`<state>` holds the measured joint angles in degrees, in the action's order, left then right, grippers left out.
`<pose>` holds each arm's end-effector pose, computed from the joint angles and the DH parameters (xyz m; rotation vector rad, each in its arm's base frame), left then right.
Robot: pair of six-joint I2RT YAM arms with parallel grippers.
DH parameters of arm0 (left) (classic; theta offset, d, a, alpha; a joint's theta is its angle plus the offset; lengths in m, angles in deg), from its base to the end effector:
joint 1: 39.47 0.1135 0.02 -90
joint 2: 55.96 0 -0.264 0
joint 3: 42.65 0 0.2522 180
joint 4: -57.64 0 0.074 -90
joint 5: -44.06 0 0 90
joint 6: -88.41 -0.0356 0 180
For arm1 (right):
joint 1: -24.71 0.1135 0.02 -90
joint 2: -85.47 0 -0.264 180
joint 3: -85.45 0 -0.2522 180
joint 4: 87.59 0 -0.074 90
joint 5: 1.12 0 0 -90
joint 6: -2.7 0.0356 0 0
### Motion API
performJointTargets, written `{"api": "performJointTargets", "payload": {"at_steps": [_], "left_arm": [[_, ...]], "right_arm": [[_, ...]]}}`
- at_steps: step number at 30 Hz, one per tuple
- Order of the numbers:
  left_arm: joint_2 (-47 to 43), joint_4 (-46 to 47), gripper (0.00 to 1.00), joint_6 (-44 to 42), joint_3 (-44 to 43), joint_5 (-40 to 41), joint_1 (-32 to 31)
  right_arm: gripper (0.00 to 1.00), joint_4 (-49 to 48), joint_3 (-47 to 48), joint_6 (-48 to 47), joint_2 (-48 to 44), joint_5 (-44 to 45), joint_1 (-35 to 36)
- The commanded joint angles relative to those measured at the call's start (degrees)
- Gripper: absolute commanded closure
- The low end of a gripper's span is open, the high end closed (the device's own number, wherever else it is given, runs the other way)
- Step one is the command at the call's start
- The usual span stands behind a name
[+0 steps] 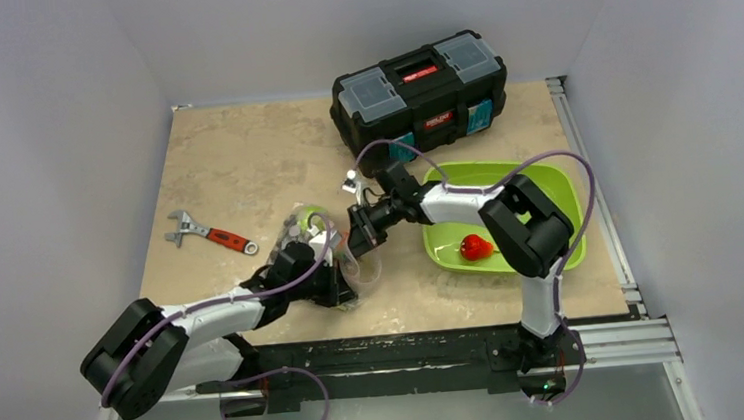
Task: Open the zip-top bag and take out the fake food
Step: Pick up the fake vegetable from the zipper food storage bag.
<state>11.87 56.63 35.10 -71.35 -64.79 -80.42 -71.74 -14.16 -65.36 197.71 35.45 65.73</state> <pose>0.1423 -0.1387 0.1294 0.2811 2.4513 -1.0350 0.2817 0.2829 0.1544 -0.9044 2.4114 1.5957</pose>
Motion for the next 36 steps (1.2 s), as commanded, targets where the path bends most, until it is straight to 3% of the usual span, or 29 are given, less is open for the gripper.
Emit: {"api": "performJointTargets", "payload": {"at_steps": [1, 4, 10, 15, 20, 23, 28, 36], "left_arm": [[1.1, -4.2, 1.00, -0.5, -2.7, 3.6, -0.4], [-0.6, -8.9, 1.00, -0.5, -4.5, 7.5, -0.3], [-4.6, -19.2, 1.00, -1.9, -8.0, 14.2, -0.3], [-10.1, -22.3, 1.00, -0.9, -7.2, 17.7, -0.2], [-15.4, -22.1, 1.00, -0.6, -5.9, 18.2, 0.2], [-16.5, -21.0, 1.00, -0.1, -5.6, 17.3, 0.3], [-16.5, -18.7, 1.00, 0.6, -4.8, 15.5, 0.3], [-18.9, -16.9, 1.00, 0.8, -3.6, 14.4, 0.3]], "right_arm": [[1.00, -10.8, 1.6, 8.0, -9.0, -7.1, -4.1], [1.00, -3.3, 3.1, 2.6, -10.1, -4.6, -4.2], [1.00, -4.9, 2.5, 8.1, -8.7, -10.4, -4.4], [1.00, 19.2, 9.2, -14.4, -9.2, -1.5, -4.4], [1.00, 36.4, 11.3, -33.5, -10.4, 6.0, -4.4], [1.00, 38.3, 7.9, -41.0, -15.3, 12.4, -4.4], [1.00, 42.1, 3.3, -51.4, -24.0, 15.7, -4.6], [1.00, 47.0, -1.7, -57.9, -32.9, 22.6, -6.8]]}}
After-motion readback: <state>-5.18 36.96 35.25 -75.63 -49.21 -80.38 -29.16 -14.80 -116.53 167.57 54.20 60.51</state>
